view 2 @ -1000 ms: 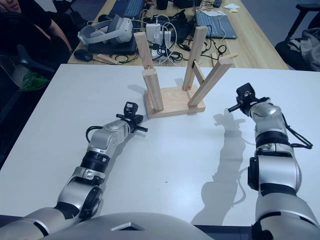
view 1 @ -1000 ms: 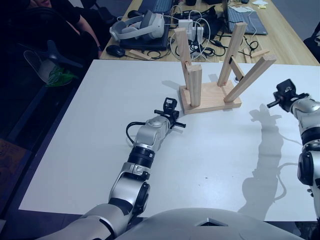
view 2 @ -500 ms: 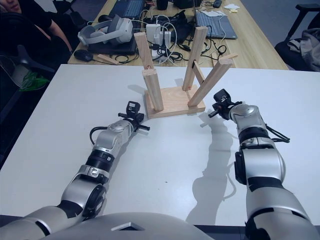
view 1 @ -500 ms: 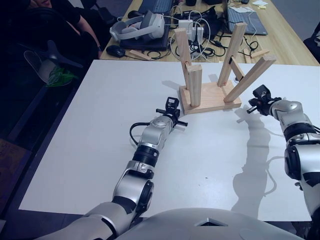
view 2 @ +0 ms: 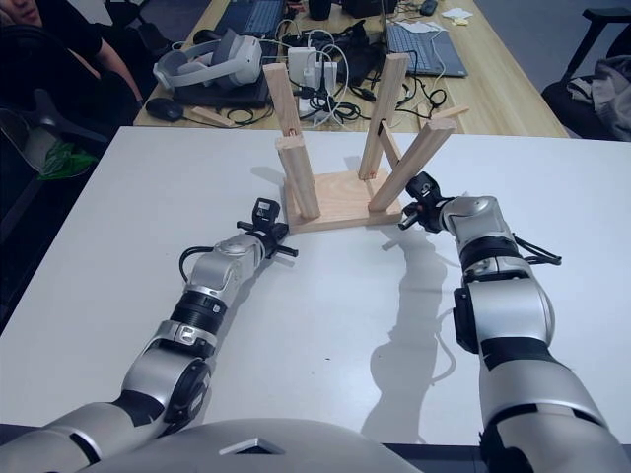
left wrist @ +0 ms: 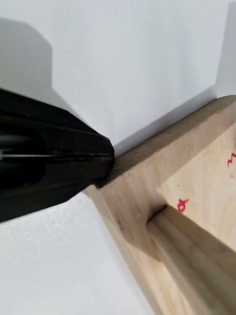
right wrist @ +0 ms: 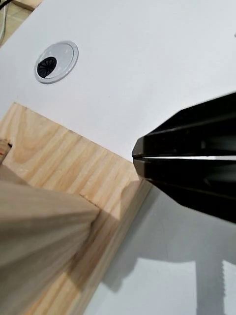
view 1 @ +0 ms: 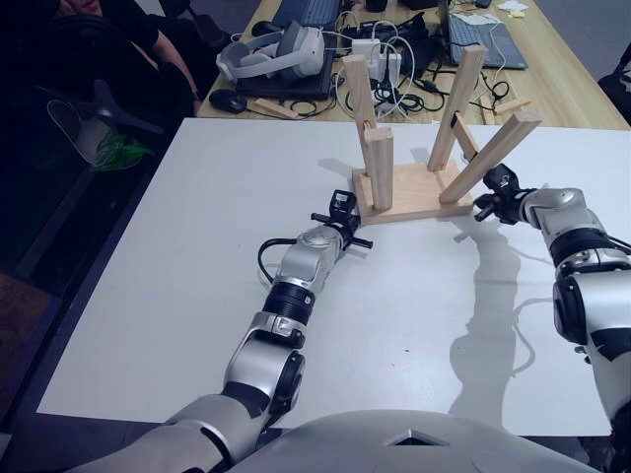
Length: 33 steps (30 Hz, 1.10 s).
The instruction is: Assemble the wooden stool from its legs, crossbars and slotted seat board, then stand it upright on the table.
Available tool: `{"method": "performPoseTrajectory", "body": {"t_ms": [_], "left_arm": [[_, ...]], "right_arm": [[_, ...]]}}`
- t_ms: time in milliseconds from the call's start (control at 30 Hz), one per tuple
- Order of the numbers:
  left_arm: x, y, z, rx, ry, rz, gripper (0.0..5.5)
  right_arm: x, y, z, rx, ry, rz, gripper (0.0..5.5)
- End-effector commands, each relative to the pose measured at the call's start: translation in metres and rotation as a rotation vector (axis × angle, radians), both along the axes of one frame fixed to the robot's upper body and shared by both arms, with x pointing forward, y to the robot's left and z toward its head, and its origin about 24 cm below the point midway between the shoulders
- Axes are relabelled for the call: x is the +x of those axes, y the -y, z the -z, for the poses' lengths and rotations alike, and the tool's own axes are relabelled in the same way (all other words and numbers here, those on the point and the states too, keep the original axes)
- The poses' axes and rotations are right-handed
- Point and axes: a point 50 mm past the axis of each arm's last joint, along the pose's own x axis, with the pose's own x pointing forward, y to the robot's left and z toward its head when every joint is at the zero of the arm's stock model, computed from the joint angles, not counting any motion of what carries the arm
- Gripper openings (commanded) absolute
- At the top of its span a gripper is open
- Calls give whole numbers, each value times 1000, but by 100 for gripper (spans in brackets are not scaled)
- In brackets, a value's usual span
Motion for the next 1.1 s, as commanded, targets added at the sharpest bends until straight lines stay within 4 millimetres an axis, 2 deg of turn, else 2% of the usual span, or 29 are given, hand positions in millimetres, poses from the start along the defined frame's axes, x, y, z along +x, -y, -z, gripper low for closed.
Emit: {"method": "performPoseTrajectory", "body": {"t_ms": [33,133,300,500,733,833,900,1000,1100], "left_arm": [[-6,2,4,5,-43,53,3],[-8,-3,3,1,-65,65,3],[-13,-12,-14,-29,-70,114,3],[-20,-17,-17,-32,-90,121,3],[-17,-26,-23,-14,-61,54,3],[-15,-30,-28,2,-35,39,3],[-14,-33,-29,12,-23,26,3],[-12,-39,-32,20,-6,0,3],[-11,-41,-35,20,2,-5,3]], "right_arm": [[0,-19,1,52,-52,-116,0],[-2,-24,0,70,-80,-181,0],[-1,-36,-7,98,-88,-273,0],[-10,-51,-13,136,-102,-392,0],[-16,-46,-23,106,-59,-362,0],[-16,-31,-34,4,-29,-351,0],[-12,-12,-43,-127,11,-310,0],[3,18,-60,-287,121,-152,0],[11,36,-69,-403,185,-37,0]]}}
